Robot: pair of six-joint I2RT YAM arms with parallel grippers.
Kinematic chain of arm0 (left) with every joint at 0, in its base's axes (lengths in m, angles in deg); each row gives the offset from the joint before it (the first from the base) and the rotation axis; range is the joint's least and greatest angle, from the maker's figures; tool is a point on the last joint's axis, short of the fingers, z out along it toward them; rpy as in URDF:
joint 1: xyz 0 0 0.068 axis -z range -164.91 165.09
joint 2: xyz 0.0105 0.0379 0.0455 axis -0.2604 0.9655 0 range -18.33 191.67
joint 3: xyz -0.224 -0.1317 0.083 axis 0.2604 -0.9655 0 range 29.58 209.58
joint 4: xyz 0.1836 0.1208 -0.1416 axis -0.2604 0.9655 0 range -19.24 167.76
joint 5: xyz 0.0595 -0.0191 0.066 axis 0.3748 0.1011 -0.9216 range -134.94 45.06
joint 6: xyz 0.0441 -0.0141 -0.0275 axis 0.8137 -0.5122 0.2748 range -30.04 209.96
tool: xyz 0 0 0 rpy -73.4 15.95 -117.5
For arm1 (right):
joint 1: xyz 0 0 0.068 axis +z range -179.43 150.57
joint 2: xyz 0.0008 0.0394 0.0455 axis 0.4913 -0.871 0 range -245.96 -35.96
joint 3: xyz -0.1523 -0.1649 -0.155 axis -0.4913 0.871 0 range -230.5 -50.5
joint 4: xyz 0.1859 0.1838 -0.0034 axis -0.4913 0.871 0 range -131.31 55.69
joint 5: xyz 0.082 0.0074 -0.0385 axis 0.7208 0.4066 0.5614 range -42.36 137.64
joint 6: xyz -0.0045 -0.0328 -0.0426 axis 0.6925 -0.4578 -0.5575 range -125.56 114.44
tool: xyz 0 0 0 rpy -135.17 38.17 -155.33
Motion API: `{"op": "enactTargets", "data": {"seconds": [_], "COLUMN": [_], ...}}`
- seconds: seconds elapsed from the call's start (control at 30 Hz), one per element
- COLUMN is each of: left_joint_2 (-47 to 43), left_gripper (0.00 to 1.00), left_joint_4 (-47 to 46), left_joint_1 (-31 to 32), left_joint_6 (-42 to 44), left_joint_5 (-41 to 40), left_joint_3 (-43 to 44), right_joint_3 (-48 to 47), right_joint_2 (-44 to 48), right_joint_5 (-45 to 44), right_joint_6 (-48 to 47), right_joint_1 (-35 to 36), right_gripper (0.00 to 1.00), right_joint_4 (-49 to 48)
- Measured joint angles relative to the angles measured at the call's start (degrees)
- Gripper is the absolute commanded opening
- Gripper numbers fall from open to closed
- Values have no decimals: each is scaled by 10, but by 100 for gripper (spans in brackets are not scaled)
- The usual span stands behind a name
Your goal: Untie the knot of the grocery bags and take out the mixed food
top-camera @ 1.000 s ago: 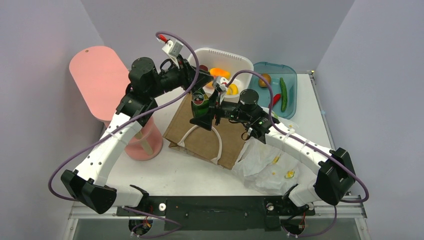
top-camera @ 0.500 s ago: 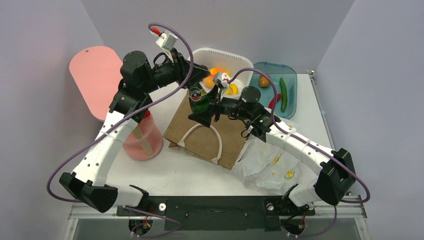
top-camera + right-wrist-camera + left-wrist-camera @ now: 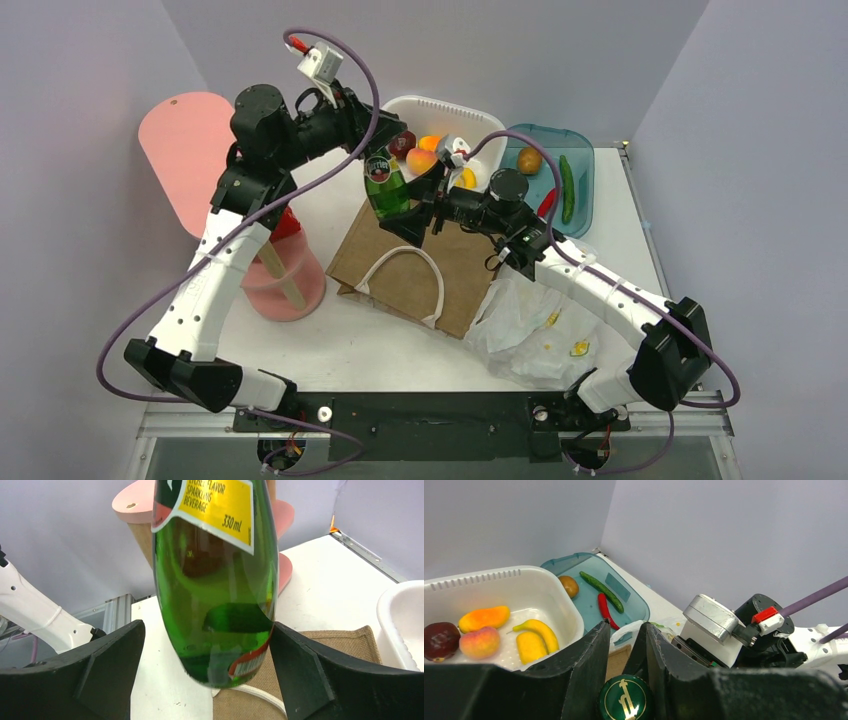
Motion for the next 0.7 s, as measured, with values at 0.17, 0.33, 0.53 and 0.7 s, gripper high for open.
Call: {"op": "enactTargets", "data": {"seconds": [0.17, 0.33, 0.53, 0.7], "left_joint_2": [9, 28, 51, 75], "left_gripper": [0, 0, 0, 0], "left_joint_4": [18, 42, 69, 102], "left_joint_1": [-14, -31, -65, -105], "left_joint_6": [16, 47, 83, 119], "left_joint_5": [-9, -23, -46, -79], "left_joint_3": [27, 83, 146, 220], "right_joint_3": [0, 0, 0, 0], "right_joint_2": [0, 0, 0, 0], "right_joint_5": [-4, -7, -7, -7], "right_joint_6": [2, 7, 9, 9], "right_joint_1": [-10, -26, -33, -33], "right_gripper": [89, 90, 91, 91], "right_joint_4": [1, 1, 4, 5]}}
